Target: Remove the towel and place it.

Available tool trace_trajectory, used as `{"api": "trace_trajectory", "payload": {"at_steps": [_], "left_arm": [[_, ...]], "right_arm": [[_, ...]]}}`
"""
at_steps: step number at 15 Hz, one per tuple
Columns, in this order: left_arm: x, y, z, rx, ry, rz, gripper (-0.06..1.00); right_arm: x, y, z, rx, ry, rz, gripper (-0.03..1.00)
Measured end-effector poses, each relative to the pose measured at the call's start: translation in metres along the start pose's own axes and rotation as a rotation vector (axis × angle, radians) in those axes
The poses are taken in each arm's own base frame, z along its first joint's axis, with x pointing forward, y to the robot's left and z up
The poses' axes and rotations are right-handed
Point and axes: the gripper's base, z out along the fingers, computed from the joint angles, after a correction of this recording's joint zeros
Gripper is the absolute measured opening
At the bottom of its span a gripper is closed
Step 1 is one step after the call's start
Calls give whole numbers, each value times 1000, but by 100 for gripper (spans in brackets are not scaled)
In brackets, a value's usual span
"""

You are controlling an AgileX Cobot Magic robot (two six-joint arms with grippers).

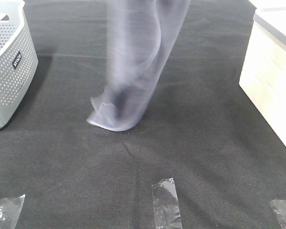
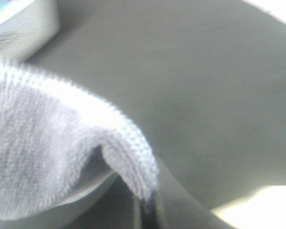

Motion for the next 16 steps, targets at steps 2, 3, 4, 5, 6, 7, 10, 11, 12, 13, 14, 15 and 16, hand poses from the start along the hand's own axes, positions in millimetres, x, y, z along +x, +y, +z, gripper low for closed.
{"api": "trace_trajectory", "payload": {"at_steps": [2,3,4,5,6,7,10,11,12,13,14,15,16], "left_arm": [[9,6,14,-32,-18,-60,1],[19,14,25,-58,-49,-148,1],[25,18,32,-69,-75,-199,1],[28,20,36,-75,-89,-219,1],[32,25,41,-90,-122,-250,1],[37,28,47,-111,-151,-262,1],[65,47,76,-243,-285,-244,1],[72,52,82,-274,-314,-235,1],[82,55,89,-296,-327,-232,1],[90,55,96,-307,-332,-231,1],[98,55,103,-315,-337,-226,1],[105,55,108,-327,-348,-221,1],[113,54,116,-337,-363,-217,1]], "right_arm": [[-8,-11,-2,108,-58,-21,2],[-15,-17,-4,176,-134,-11,2],[-21,-20,-6,215,-198,2,2],[-24,-22,-7,236,-235,6,2],[-31,-25,-7,264,-312,18,2],[-37,-26,-5,279,-384,30,2],[-55,-30,24,296,-579,38,2],[-56,-30,33,296,-597,35,2],[-58,-30,41,298,-619,32,2],[-61,-31,48,302,-654,27,2],[-62,-31,55,305,-682,23,2],[-63,-31,66,304,-700,20,2],[-63,-31,77,303,-706,18,2]]}}
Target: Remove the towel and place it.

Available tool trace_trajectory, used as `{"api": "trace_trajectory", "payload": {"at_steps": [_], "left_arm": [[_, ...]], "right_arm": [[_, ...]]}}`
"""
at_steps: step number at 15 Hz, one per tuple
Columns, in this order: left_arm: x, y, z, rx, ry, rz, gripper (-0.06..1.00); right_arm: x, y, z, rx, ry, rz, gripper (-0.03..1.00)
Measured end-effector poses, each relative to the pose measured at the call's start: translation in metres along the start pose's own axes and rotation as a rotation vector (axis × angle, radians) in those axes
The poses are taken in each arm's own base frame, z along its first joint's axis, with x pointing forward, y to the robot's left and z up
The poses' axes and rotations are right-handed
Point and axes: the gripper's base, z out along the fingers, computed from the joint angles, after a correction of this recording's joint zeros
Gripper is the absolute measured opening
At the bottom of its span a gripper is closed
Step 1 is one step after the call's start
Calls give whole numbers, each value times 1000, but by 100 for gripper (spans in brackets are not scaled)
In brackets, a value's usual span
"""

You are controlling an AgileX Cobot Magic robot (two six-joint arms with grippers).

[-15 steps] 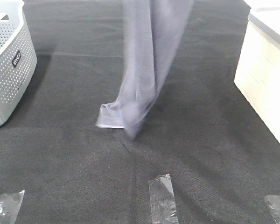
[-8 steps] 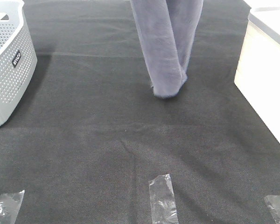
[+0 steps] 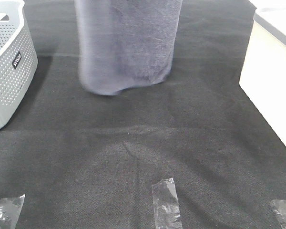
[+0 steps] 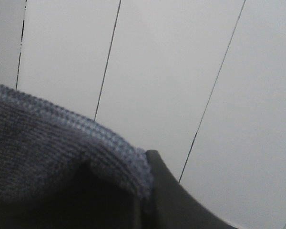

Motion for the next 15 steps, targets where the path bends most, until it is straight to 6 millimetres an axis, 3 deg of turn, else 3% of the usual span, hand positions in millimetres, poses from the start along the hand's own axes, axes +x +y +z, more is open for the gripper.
{"api": "trace_trajectory", "payload": {"at_steps": [1,2,7,11,15], "left_arm": [[6,0,2,-6,-12,3,1],[25,-2,7,-20,-44,10,1],[80,-3,18,-64,-113,24,1],[82,12,30,-171,-207,4,1],[86,9,33,-179,-209,6,1]], "right_arm": [[4,2,4,-1,-4,-1,2],[14,6,15,-1,-27,-2,2],[24,12,37,13,-143,5,2],[23,12,46,32,-232,5,2],[25,3,46,53,-252,2,2]]}}
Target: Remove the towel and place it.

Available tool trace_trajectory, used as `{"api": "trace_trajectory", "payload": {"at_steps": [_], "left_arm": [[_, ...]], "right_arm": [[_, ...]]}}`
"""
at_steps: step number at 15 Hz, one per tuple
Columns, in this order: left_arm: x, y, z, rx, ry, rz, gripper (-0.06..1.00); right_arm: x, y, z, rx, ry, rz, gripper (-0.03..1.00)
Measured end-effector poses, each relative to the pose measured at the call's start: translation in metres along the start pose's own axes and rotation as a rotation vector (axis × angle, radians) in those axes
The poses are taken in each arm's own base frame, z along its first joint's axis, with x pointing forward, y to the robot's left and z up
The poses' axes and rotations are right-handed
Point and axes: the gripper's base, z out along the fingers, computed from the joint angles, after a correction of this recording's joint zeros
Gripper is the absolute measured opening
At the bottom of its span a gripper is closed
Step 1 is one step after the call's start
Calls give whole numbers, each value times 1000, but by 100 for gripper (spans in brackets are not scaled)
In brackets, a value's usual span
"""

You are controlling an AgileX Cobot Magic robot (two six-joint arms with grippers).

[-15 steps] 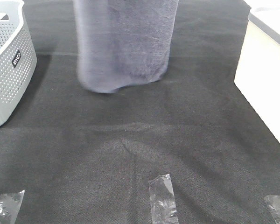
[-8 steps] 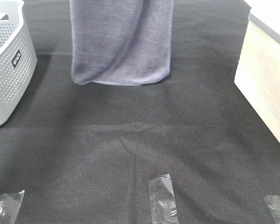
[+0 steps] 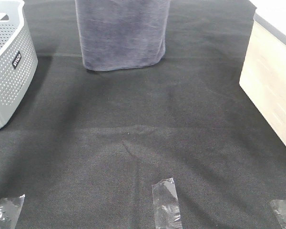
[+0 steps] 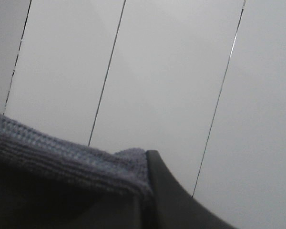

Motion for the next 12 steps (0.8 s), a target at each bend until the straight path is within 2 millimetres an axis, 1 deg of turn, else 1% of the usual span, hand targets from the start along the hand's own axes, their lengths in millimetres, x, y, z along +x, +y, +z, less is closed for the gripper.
{"api": "trace_trajectory", "payload": {"at_steps": [8,10,12], "left_arm": [[6,-4,-1,14,35,8,1],[8,-5,-1,17,44,8,1],[12,-8,-1,30,88,-17,1]], "right_arm": [[2,-2,0,3,13,-1,2],[5,-2,0,-3,45,-1,2],[14,-1,-1,-18,141,23,2]]}}
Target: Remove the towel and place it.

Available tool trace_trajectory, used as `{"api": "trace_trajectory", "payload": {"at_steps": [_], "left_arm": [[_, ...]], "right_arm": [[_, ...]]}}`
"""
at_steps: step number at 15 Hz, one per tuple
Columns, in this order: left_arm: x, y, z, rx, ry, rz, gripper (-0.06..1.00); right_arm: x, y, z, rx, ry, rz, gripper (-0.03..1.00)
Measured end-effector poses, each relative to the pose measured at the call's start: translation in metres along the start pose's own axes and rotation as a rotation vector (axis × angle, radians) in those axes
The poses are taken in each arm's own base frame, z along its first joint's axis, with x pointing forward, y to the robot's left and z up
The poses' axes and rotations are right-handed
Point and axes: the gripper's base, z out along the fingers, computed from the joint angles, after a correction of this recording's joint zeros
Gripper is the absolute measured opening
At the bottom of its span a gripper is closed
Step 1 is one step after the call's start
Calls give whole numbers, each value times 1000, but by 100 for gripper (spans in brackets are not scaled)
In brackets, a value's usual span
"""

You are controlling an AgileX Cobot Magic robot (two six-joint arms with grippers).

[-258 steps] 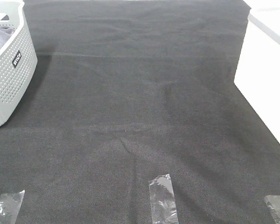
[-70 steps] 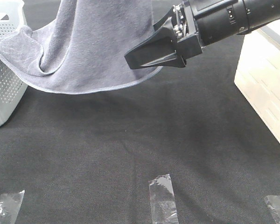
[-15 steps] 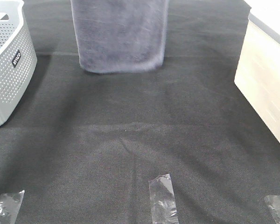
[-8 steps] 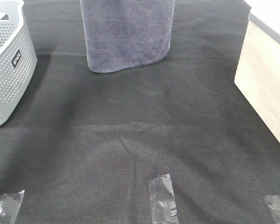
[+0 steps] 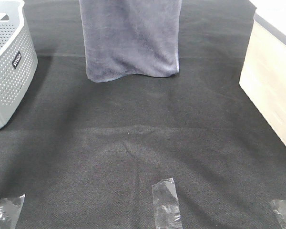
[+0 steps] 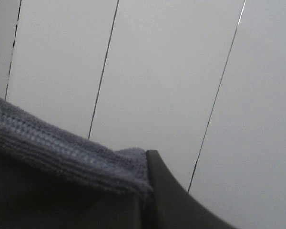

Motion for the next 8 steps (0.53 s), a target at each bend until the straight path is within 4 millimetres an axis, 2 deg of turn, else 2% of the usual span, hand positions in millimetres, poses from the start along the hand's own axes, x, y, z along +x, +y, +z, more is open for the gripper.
{"api": "trace_trajectory", "payload": {"at_steps": [4,6,8], "left_arm": [[12,-26,-2,77,294,-150,1],[14,-44,-9,132,508,-220,1],[2,-50,-22,210,752,-286,1]], "right_arm": [[21,5,-6,-70,274,83,2],[19,5,-19,-112,423,114,2],[8,3,-39,-149,566,140,2]]}}
